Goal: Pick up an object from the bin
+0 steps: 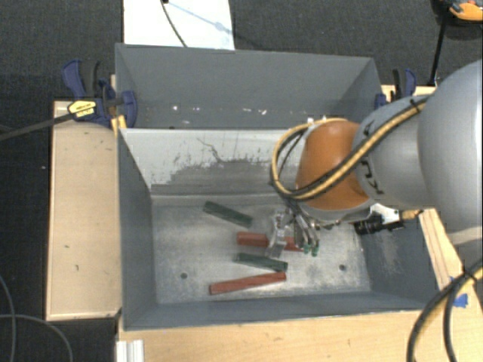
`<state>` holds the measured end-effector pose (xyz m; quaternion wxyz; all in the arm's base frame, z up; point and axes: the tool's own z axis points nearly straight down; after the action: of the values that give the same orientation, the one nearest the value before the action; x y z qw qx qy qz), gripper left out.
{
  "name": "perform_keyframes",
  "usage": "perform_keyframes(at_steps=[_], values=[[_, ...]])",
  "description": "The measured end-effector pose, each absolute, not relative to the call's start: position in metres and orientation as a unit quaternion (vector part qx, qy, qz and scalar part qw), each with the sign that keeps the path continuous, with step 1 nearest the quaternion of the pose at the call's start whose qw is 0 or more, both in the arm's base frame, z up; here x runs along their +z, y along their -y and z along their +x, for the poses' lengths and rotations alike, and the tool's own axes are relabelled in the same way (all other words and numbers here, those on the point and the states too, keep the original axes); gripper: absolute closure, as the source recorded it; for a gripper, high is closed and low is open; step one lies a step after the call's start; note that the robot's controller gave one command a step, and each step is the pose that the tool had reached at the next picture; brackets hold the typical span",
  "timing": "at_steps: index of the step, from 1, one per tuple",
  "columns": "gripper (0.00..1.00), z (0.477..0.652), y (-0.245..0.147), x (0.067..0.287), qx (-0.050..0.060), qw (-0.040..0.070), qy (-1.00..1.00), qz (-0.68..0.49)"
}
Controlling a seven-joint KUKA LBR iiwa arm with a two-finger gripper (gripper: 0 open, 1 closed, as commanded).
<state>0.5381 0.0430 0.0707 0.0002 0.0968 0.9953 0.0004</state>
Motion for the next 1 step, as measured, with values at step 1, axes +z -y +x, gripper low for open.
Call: perform_keyframes(at_steps=[1], values=[[1.0, 0.5381, -0.043, 0.0707, 0.0, 0.0, -0.995, 0.097]])
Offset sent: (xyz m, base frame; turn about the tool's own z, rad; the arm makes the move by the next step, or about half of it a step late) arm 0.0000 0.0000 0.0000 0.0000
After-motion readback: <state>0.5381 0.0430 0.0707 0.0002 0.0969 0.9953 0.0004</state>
